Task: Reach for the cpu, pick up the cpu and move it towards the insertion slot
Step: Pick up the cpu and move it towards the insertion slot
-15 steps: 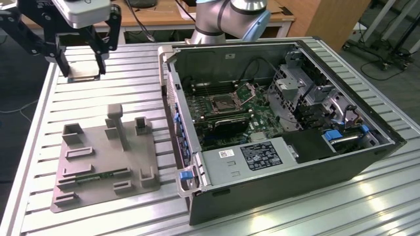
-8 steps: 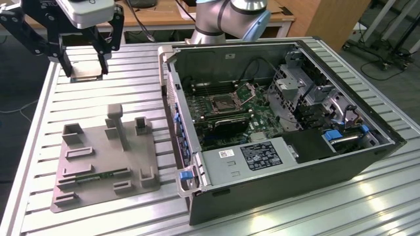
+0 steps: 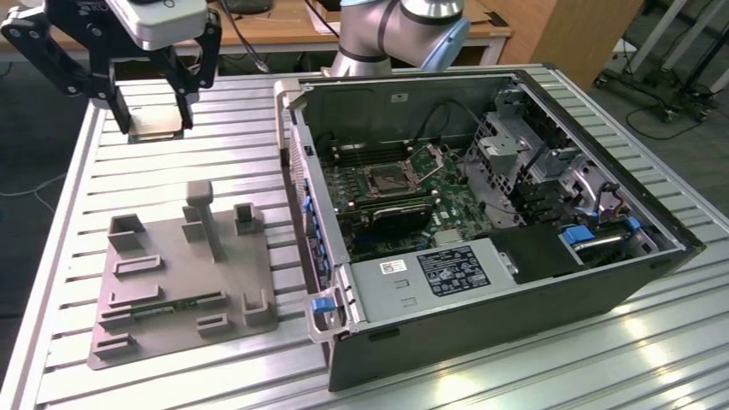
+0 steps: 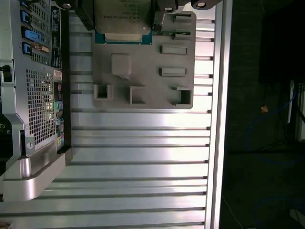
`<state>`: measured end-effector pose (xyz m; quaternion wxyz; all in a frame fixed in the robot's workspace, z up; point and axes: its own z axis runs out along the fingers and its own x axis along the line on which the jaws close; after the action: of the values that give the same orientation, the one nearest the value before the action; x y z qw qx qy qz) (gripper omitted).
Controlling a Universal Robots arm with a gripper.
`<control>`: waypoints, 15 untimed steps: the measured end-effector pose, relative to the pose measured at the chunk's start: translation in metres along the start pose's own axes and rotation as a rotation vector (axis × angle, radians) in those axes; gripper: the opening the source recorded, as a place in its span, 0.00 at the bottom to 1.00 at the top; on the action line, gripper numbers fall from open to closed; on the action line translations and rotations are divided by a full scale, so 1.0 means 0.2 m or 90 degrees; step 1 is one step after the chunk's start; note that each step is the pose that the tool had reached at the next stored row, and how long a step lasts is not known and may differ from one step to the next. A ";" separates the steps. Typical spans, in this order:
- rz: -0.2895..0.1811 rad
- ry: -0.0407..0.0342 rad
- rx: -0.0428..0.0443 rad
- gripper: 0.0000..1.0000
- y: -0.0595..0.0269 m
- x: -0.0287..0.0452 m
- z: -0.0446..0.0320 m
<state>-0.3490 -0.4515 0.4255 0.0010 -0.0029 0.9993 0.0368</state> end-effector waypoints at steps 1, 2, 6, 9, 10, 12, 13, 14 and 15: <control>0.000 0.0000 0.0000 0.54 0.000 -0.003 0.000; 0.000 0.0000 0.0000 0.54 0.000 -0.006 0.000; 0.000 0.0000 0.0000 0.54 0.000 -0.017 0.001; 0.000 0.0000 -0.0001 0.54 0.000 -0.026 0.002; 0.000 0.0000 0.0000 0.54 0.000 -0.029 0.002; 0.000 0.0000 0.0000 0.54 0.000 -0.035 0.002; 0.000 0.0000 0.0000 0.54 -0.001 -0.038 0.003; 0.000 0.0000 0.0000 0.54 -0.001 -0.041 0.003; 0.000 0.0000 0.0000 0.54 0.000 -0.044 0.003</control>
<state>-0.3401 -0.4515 0.4250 0.0010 -0.0028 0.9993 0.0368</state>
